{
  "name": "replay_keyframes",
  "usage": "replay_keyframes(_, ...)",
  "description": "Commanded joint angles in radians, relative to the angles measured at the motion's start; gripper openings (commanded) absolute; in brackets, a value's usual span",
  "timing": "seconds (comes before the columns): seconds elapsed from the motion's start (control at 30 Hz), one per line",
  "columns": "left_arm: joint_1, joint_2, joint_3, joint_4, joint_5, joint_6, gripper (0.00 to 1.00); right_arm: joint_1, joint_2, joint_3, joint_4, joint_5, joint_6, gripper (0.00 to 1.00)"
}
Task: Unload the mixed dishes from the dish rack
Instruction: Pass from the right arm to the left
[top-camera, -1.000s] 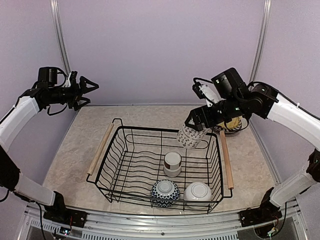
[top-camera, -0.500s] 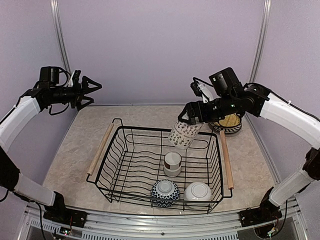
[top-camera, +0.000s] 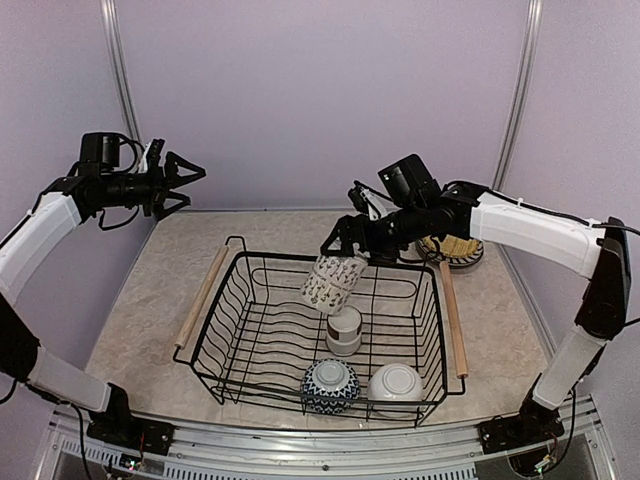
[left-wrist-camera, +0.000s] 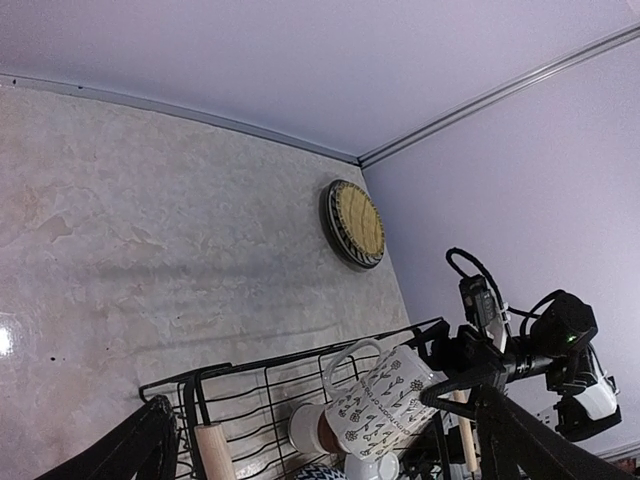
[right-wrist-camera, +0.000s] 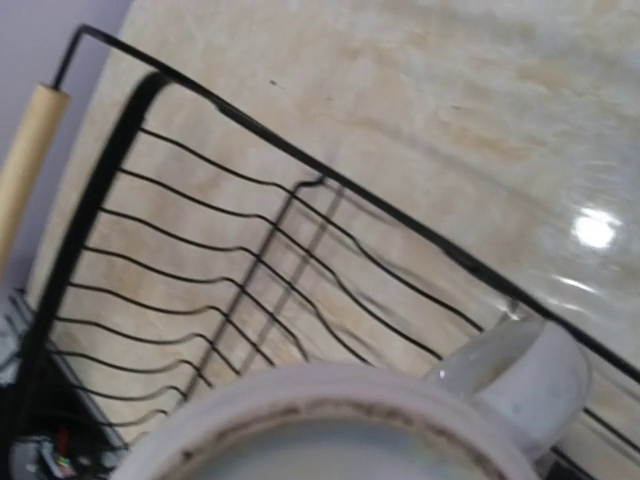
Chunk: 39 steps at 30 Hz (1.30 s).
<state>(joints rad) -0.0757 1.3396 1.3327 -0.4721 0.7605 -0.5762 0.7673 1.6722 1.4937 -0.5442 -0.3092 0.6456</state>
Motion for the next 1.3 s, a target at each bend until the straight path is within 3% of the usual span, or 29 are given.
replay_keyframes(0.0, -0.011, -0.006, 0.031, 0.005, 0.031, 0.018, 0.99, -0.018, 0.008, 0.04, 0.197, -0.095, 0.105, 0.0)
replay_keyframes(0.33, -0.022, -0.015, 0.034, 0.001, 0.031, 0.015, 0.99, -0.026, -0.004, -0.01, 0.323, -0.123, 0.225, 0.0)
replay_keyframes(0.53, -0.103, -0.026, 0.073, -0.058, -0.024, 0.017, 0.99, -0.03, -0.021, -0.089, 0.531, -0.139, 0.354, 0.0)
replay_keyframes(0.77, -0.147, -0.185, -0.101, 0.05, -0.02, -0.265, 0.93, -0.033, -0.019, -0.113, 0.658, -0.15, 0.438, 0.0)
replay_keyframes(0.93, -0.302, -0.296, -0.194, 0.12, -0.101, -0.388, 0.92, -0.036, -0.017, -0.139, 0.72, -0.148, 0.497, 0.0)
replay_keyframes(1.07, -0.391, -0.294, -0.251, 0.214, -0.125, -0.452, 0.9, -0.036, -0.002, -0.144, 0.801, -0.166, 0.544, 0.0)
replay_keyframes(1.27, -0.436, -0.234, -0.302, 0.318, -0.144, -0.519, 0.83, -0.037, -0.002, -0.135, 0.839, -0.156, 0.555, 0.0)
